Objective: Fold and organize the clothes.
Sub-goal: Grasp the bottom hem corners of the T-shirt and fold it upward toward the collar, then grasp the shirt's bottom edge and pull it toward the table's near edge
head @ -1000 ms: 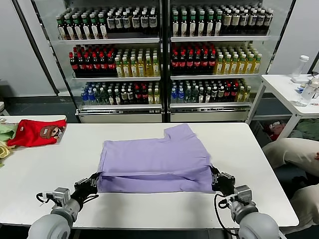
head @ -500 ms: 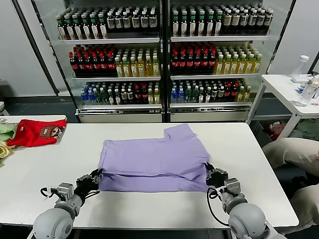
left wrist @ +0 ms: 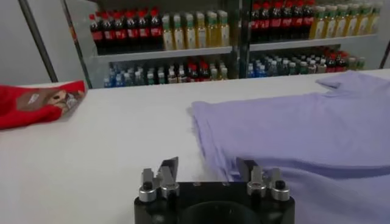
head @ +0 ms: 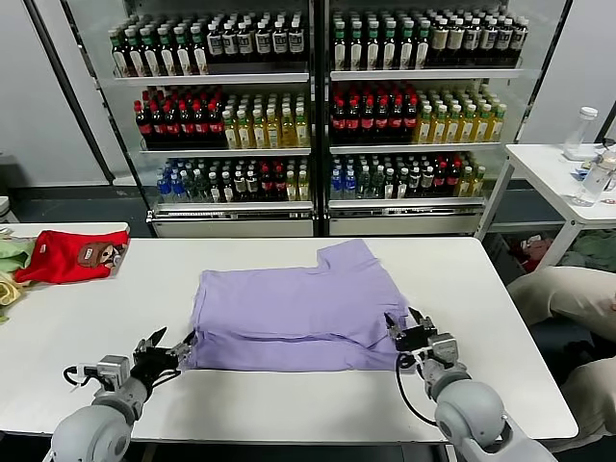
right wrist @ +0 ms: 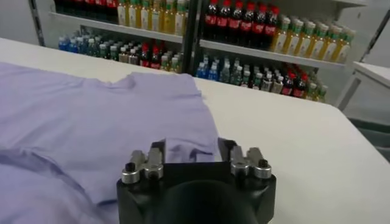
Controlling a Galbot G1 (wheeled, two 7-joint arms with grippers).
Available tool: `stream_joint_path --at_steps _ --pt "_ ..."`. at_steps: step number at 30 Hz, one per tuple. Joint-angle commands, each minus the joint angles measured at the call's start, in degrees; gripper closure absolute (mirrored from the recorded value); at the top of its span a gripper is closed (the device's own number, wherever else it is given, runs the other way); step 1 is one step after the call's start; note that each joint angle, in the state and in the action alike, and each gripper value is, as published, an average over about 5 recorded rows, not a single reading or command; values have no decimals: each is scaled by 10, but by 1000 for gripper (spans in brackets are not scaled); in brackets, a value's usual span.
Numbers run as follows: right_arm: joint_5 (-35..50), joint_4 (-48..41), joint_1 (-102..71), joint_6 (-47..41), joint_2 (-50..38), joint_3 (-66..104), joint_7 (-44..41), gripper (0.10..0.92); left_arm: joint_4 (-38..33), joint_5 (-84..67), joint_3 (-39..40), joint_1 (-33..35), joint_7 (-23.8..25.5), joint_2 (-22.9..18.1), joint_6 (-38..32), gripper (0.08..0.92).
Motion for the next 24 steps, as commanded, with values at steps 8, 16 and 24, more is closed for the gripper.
stream_joint_path --at_steps 8,16,24 --pt "32 48 -97 -14 -8 37 6 203 -28 -39 1 39 -37 -27 26 177" --pt "52 41 -86 -21 -3 22 8 352 -19 -19 7 37 -40 -30 39 303" --pt "65 35 -80 -26 4 12 12 585 -18 -14 10 36 -40 -32 41 536"
